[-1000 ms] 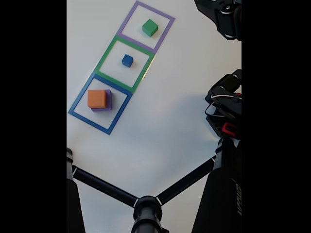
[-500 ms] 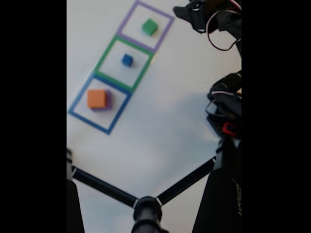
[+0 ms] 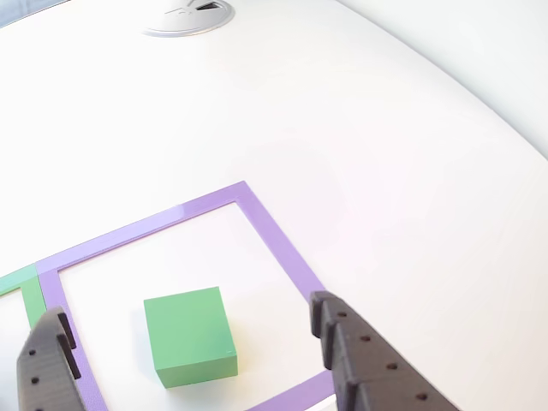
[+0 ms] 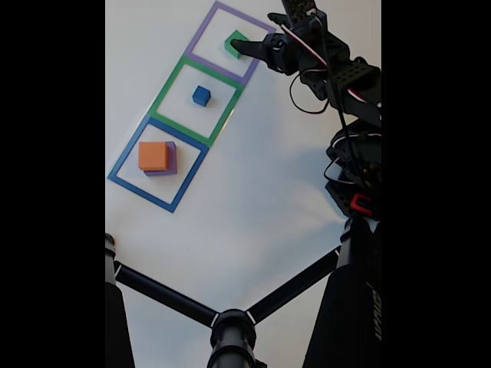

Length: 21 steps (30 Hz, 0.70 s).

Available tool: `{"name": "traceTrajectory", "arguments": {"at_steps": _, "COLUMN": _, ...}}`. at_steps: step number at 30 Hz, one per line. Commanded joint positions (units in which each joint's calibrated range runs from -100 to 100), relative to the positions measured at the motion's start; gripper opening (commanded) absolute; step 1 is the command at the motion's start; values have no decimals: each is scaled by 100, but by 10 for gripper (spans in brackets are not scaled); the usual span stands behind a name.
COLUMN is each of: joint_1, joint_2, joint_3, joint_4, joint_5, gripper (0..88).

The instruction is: Tower of hanoi

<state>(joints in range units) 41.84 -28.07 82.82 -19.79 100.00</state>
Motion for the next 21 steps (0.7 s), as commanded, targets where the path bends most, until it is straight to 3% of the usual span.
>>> {"name": "traceTrajectory", "arguments": {"at_steps": 1, "joint_1": -214, "joint_2": 809, "joint_3": -119, "joint_4": -1098, "joint_5": 0, "gripper": 336}}
{"name": "traceTrajectory", "arguments": {"at_steps": 13, "joint_1": -310, "joint_2": 2795, "joint_3": -382, "joint_4": -2871, "joint_5": 0, "gripper": 354}}
{"name": "traceTrajectory", "arguments": {"at_steps": 21, "joint_1": -205, "joint_2": 3788, "joint_3": -937, "joint_4": -3373, "joint_5": 0, "gripper": 349}}
